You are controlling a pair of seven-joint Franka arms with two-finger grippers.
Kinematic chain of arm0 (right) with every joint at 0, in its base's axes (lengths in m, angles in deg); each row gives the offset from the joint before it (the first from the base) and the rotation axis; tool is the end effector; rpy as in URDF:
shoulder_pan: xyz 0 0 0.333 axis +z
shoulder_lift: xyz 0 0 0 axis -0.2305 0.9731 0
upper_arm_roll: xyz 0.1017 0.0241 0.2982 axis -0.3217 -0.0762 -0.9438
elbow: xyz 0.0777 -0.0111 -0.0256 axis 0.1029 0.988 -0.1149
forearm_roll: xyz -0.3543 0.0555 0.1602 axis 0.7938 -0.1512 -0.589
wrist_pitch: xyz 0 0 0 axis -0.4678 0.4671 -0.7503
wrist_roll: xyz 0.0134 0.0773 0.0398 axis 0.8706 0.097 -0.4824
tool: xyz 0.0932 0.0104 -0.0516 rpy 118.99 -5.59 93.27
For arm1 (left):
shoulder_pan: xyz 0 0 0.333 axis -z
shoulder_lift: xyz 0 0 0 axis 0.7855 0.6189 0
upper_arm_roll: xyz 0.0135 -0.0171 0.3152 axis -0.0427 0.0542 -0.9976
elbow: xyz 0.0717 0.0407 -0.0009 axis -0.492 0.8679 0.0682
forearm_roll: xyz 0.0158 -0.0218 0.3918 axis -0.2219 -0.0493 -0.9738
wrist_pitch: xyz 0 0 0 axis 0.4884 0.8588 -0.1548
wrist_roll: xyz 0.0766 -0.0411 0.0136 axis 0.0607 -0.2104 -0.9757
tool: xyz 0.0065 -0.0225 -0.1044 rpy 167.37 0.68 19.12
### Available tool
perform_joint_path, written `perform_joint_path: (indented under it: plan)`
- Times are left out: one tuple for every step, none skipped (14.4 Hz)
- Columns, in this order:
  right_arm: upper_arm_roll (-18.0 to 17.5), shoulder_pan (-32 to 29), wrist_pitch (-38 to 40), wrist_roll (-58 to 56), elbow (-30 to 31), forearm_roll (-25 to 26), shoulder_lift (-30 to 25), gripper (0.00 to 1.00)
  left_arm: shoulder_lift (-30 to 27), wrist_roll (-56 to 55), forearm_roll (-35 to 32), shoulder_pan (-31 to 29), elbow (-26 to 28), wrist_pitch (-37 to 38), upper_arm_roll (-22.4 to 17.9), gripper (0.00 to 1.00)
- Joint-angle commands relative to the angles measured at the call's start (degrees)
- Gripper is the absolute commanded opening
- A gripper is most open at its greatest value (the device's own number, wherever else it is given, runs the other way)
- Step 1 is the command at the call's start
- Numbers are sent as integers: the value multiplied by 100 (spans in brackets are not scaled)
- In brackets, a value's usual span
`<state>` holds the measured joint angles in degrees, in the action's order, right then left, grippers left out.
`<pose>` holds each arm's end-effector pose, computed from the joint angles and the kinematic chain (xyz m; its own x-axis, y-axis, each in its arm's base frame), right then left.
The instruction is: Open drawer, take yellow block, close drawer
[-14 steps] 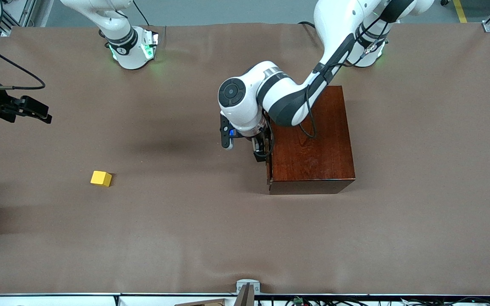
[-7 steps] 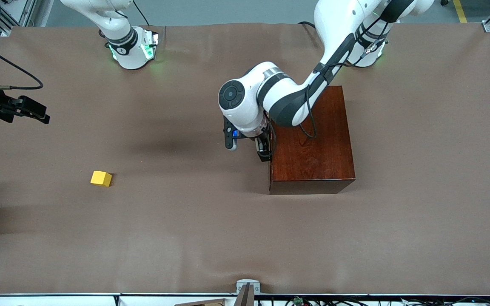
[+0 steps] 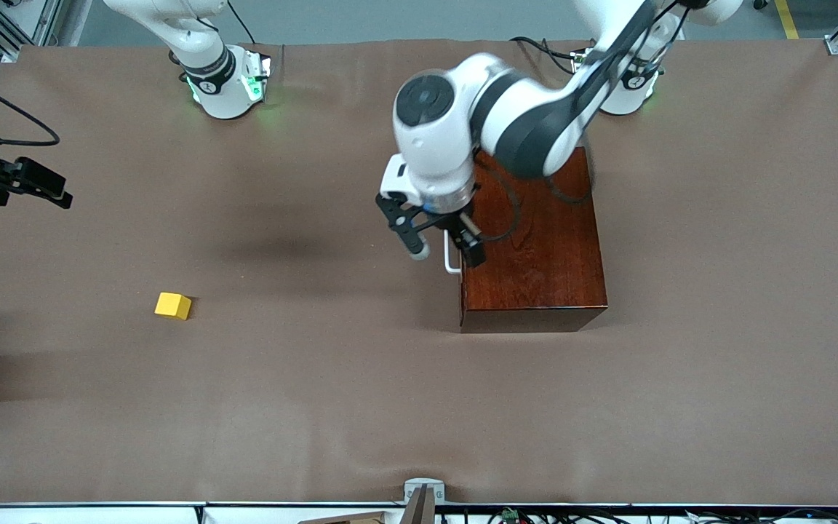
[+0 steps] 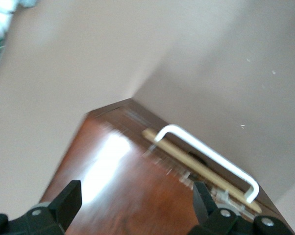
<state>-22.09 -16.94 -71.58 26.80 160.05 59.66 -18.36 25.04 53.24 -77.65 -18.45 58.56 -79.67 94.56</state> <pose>0.5556 -0.0175 0.6264 0.9973 -0.0690 -0.0256 -0.0691 -0.9976 -0.0059 0.5290 -0.4642 0.4865 0.6082 -0.7934 -0.0264 -0.7830 -0.5941 -0.1843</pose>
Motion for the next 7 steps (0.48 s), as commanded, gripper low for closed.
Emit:
perform_joint_path:
  plan:
    - [-96, -113, 88, 105, -26, 81, -77, 100, -797, -651, 339, -613, 235, 564, -22, 100]
    - [-96, -113, 88, 105, -34, 72, -77, 100, -999, -688, 445, -947, 243, 828, -22, 100]
    - [-96, -113, 88, 105, -34, 72, -77, 100, -1192, -697, 550, -1281, 287, 1074, -22, 100]
    - [-96, -113, 88, 105, -34, 72, -77, 100, -1334, -715, 691, -1676, 287, 1216, -22, 100]
    - [-96, -113, 88, 105, -34, 64, -68, 100, -1431, -706, 814, -2037, 287, 1287, -4, 100]
    - [-96, -113, 88, 105, -34, 64, -68, 100, -1493, -689, 1015, -2379, 287, 1383, 5, 100]
    - [-96, -113, 88, 105, -34, 64, -68, 100, -1545, -697, 1156, -2687, 287, 1541, 14, 100]
